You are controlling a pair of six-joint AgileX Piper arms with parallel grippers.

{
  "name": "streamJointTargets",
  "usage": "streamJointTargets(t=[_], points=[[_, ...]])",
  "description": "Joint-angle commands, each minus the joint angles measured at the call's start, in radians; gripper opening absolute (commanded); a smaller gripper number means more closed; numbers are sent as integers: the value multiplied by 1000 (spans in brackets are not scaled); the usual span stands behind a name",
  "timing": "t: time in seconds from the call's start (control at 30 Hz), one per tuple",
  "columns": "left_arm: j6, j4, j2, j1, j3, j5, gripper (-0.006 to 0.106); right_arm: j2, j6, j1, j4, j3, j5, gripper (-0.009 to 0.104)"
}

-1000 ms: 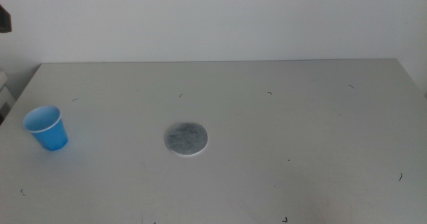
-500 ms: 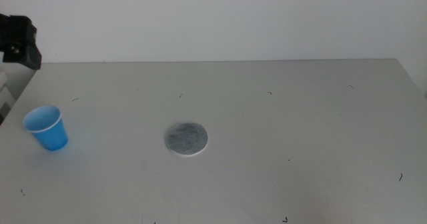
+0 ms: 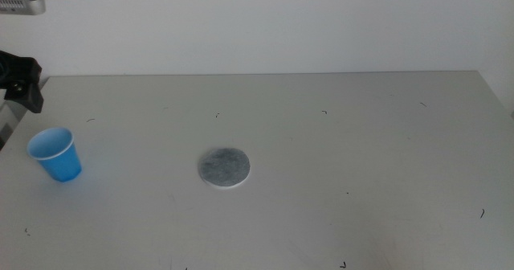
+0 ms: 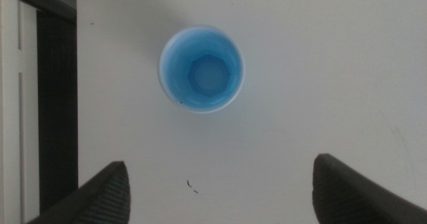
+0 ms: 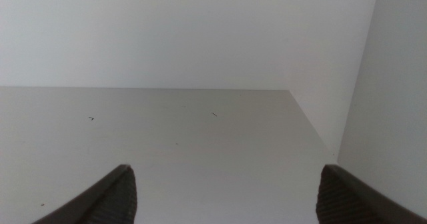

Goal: Place an empty cup on a cup mat.

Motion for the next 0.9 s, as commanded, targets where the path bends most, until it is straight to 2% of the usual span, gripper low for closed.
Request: streamJointTargets(t=[0.0,0.33,0.73,0.8,0.87], points=[[36,-38,1,34,-31,-68,105,-19,-8,-1,-9,-12,-78,94],[143,-133,191,151,-31,-201,105,-19,-8,-1,-9,-12,-78,94],[234,-146,407,171,-31,-316,105,-19,-8,-1,-9,-12,-78,94],[237,-149,426,171,-31,-327,103,-19,-8,-1,-9,-12,-78,94],[246,-159,441,171,-31,-345,95,-19,-8,-1,-9,-12,-78,94]])
